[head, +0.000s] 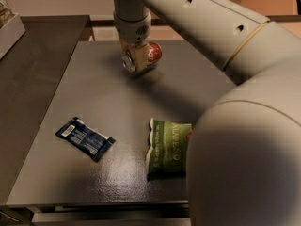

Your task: Pick coke can

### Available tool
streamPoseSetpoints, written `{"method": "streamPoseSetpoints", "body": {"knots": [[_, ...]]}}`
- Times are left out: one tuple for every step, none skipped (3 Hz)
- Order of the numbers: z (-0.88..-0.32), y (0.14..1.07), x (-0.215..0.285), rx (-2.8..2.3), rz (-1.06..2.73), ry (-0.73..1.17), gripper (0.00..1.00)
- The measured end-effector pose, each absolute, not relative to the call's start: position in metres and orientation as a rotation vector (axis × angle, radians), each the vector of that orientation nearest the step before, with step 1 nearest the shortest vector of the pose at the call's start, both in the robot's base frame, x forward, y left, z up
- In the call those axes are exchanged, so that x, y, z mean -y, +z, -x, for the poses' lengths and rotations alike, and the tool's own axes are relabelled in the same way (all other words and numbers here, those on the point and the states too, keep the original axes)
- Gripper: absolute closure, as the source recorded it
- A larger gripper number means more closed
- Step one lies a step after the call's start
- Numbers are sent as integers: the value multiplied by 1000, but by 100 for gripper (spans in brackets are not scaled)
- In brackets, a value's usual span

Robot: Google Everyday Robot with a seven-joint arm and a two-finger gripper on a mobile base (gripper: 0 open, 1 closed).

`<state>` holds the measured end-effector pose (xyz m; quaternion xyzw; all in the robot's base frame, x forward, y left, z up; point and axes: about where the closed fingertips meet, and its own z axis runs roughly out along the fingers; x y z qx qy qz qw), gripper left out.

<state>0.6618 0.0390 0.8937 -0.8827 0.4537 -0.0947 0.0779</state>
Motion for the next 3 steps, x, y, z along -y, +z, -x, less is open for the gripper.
{"method": "streamPoseSetpoints", "body": {"knots": [[-644, 933, -37, -1310, 2590, -280, 100], [-630, 969, -41, -1239, 2540, -269, 100], [-630, 969, -41, -1239, 2540, -269, 100]]}}
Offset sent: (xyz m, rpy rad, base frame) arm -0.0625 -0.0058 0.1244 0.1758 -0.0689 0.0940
